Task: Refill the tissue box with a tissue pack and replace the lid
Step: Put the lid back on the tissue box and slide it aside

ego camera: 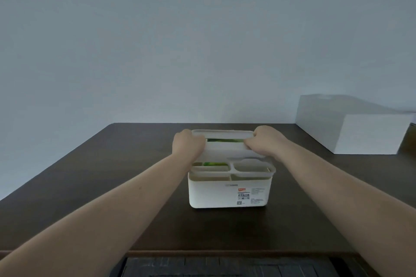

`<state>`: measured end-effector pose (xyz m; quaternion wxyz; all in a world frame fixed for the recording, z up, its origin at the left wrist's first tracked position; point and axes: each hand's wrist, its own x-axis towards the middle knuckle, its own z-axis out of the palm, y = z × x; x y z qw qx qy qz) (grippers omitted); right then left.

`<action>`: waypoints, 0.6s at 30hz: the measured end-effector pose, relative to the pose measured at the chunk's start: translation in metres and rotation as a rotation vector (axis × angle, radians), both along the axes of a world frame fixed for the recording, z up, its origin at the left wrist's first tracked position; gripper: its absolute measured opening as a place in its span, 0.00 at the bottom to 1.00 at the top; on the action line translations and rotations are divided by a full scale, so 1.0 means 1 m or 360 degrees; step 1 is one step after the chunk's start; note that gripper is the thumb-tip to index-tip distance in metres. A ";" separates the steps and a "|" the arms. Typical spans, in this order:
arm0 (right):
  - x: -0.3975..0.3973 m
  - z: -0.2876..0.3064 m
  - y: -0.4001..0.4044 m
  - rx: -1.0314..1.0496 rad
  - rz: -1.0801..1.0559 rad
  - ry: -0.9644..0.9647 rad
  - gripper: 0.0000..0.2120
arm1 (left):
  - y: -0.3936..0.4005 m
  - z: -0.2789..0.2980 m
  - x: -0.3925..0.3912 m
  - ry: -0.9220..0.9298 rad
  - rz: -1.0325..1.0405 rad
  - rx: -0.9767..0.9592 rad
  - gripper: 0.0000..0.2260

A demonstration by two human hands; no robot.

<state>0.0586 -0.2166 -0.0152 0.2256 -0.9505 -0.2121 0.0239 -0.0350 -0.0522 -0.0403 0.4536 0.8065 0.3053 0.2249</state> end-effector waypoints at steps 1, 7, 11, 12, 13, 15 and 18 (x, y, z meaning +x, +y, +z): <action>0.001 -0.002 -0.001 0.0006 -0.0003 -0.0011 0.11 | -0.001 -0.002 0.001 -0.0003 0.0019 -0.0013 0.11; 0.001 -0.015 -0.003 0.0034 0.0013 -0.0089 0.09 | 0.001 -0.010 0.004 0.0077 0.0132 0.0059 0.14; 0.001 -0.021 -0.001 0.0044 -0.0011 -0.0058 0.12 | 0.002 -0.011 0.001 0.0056 0.0085 0.0010 0.07; 0.001 -0.021 0.000 0.0032 -0.0008 -0.0048 0.12 | 0.003 -0.012 0.001 0.0050 0.0072 0.0006 0.08; 0.002 -0.021 0.000 0.0016 0.0002 -0.0041 0.12 | 0.004 -0.012 0.001 0.0045 0.0062 -0.0008 0.11; 0.004 -0.020 0.001 -0.0013 0.0023 -0.0029 0.13 | 0.006 -0.012 0.002 0.0038 0.0042 -0.0017 0.12; 0.006 -0.019 0.001 -0.0024 0.0030 -0.0017 0.14 | 0.008 -0.015 0.005 0.0055 -0.0013 -0.0026 0.08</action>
